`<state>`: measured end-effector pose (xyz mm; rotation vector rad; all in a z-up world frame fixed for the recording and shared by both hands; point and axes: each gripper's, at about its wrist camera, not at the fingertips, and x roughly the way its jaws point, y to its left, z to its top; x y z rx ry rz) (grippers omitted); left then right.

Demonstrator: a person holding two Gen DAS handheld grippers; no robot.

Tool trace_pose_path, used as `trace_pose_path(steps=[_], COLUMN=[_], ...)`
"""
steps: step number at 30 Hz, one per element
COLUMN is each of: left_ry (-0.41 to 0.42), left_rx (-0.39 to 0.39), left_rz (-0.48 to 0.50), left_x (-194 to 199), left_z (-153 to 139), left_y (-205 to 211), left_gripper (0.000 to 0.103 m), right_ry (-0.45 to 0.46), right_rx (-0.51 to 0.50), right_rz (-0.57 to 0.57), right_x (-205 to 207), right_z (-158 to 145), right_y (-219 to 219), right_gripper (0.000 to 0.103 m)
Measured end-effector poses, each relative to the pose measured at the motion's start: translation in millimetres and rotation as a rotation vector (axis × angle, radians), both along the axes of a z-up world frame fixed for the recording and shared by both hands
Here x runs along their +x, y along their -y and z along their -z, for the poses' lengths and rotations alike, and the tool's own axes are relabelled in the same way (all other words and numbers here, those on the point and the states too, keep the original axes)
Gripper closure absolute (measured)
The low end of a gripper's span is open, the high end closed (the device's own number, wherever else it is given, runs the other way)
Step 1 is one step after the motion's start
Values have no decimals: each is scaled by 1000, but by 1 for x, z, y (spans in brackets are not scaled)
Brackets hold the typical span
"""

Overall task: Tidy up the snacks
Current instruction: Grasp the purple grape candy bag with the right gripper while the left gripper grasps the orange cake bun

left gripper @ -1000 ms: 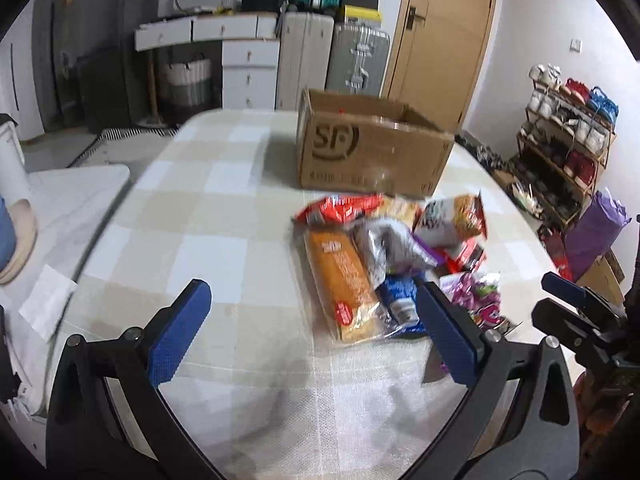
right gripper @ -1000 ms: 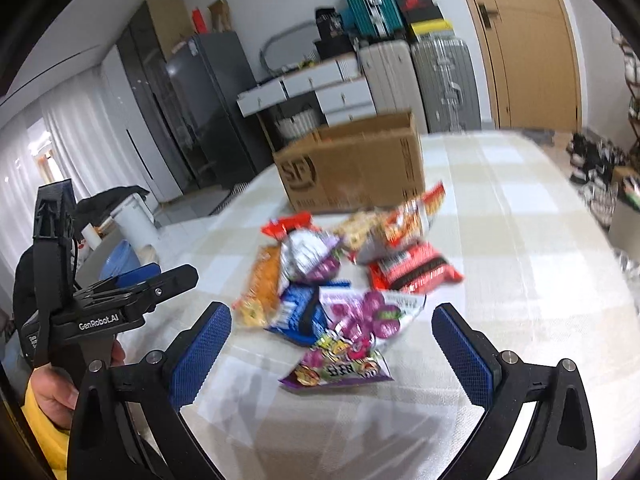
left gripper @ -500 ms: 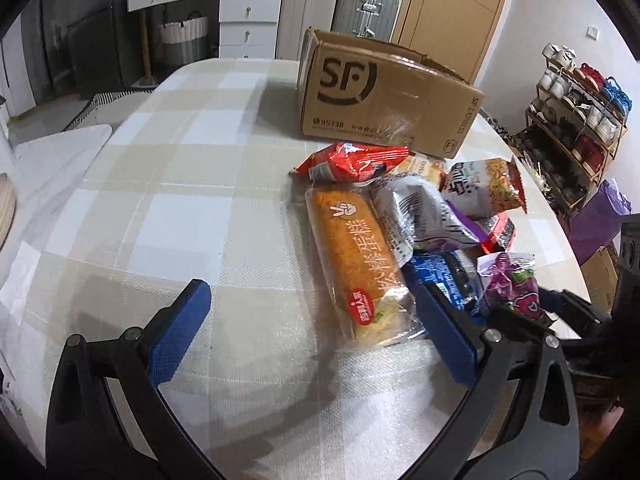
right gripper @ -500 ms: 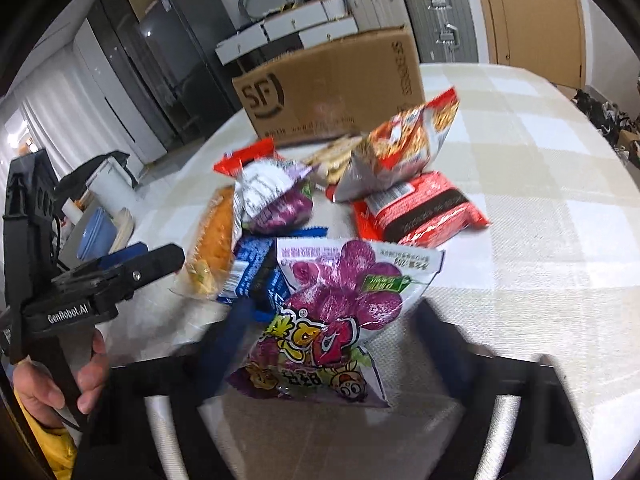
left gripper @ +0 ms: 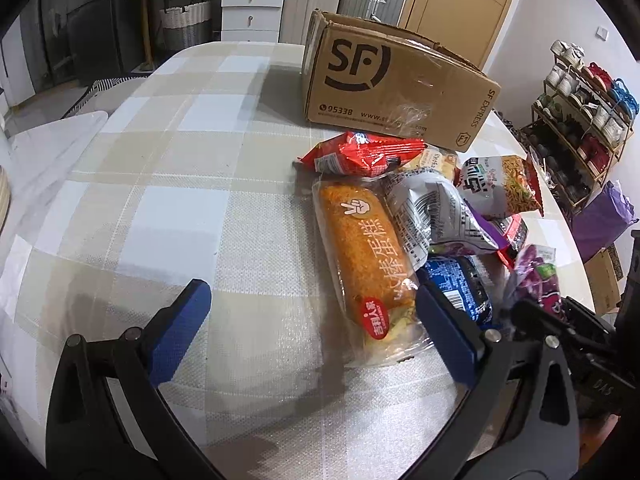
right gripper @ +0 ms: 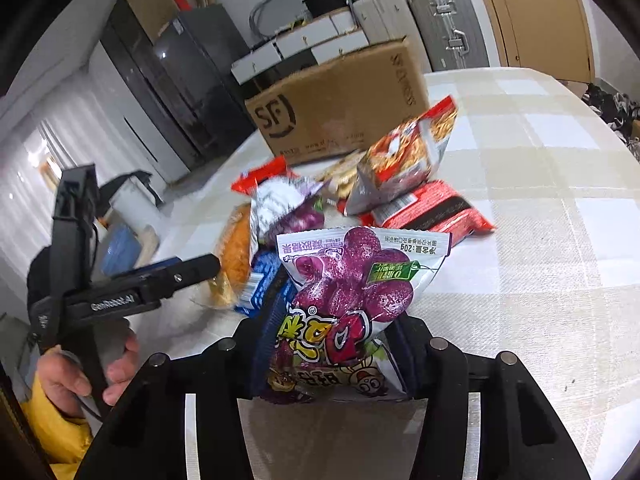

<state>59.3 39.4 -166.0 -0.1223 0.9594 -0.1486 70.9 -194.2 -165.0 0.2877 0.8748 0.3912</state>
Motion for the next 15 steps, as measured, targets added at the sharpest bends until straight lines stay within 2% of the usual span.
trace_pose_path(steps=[5, 13, 15], left_ry=[-22, -95, -83], left_rx=[-1, -12, -15], left_rz=[18, 22, 29], left_x=[7, 24, 25], left_z=[-1, 16, 15], left_y=[9, 16, 15], left_gripper=[1, 1, 7], right_ry=[6, 21, 19], right_rx=[71, 108, 122], right_rz=[0, -29, -29], right_x=[-3, -2, -2], right_z=[1, -1, 0], right_y=[11, 10, 12], right_gripper=[52, 52, 52])
